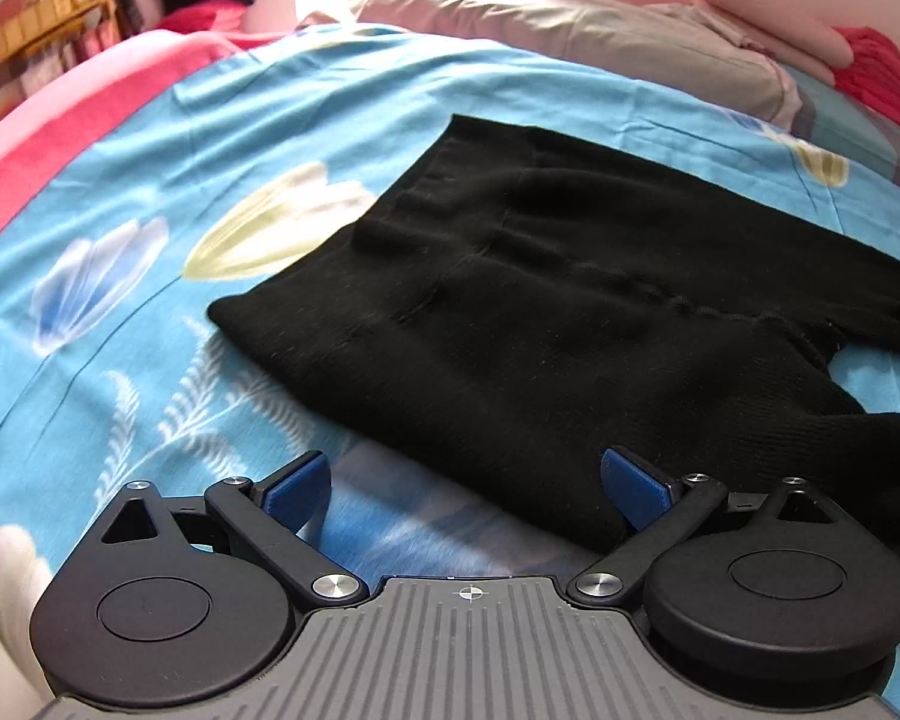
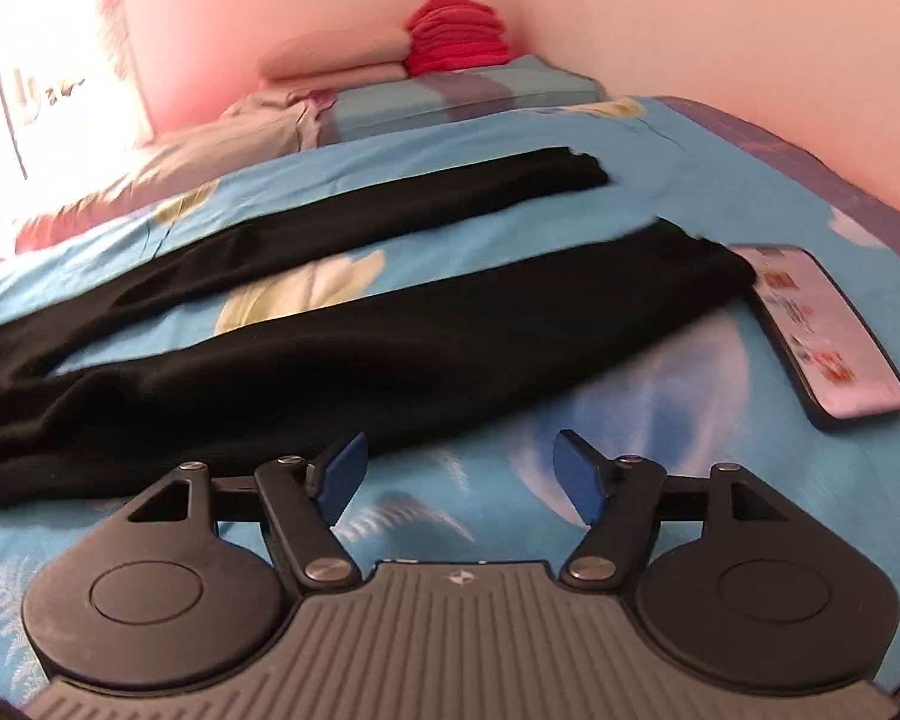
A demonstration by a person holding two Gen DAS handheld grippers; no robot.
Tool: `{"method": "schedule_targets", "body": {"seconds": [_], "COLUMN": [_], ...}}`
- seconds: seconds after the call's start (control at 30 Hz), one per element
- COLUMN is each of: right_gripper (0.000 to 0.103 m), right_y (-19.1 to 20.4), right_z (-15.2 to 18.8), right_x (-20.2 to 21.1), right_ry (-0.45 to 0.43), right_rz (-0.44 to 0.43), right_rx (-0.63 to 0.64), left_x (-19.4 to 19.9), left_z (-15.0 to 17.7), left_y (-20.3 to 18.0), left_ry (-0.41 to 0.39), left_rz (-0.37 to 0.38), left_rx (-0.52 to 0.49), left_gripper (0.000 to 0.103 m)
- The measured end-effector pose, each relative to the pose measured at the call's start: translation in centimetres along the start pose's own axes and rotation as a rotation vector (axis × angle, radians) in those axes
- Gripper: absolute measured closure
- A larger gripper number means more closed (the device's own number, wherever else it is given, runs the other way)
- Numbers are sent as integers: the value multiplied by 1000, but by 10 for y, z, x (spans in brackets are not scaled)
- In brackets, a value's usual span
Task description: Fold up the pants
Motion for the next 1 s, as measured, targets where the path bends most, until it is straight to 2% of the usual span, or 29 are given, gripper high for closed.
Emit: {"method": "schedule_targets", "body": {"seconds": [0.17,0.33,0.47,0.57,0.63,0.7,0.83,1.0], "right_gripper": [30,30,29,27,27,27,23,23], "right_y": [8,52,70,67,55,47,23,9], "right_z": [-9,-30,-41,-36,-27,-24,-20,-19], "right_x": [9,-7,-25,-42,-49,-40,-23,-9], "right_ry": [-34,-65,-53,23,61,42,39,32], "right_rz": [-40,-80,-108,-108,-61,-43,22,-41], "right_rx": [-24,120,165,165,165,174,98,-37], "left_x": [4,5,5,3,1,0,-4,-4], "left_z": [-3,-6,-7,-8,-8,-8,-10,-11], "left_y": [-2,-4,-5,-5,-4,-4,-6,-4], "left_ry": [-3,-11,-12,-11,-11,-10,-3,5], "left_rz": [-44,-62,-65,-67,-69,-69,-67,-48], "left_rx": [-22,-40,-51,-56,-61,-64,-69,-60], "left_gripper": [0,0,0,0,0,0,0,0]}}
Point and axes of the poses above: each gripper's, at about its wrist camera, not at the fingertips, and x roughly against the way its jaws point, y to its left, z to its underside, the point moved 9 cm from there along -x, roughly the way its jaws point, and after that the axes turned 4 degrees about -z, right-handed, at the moved point
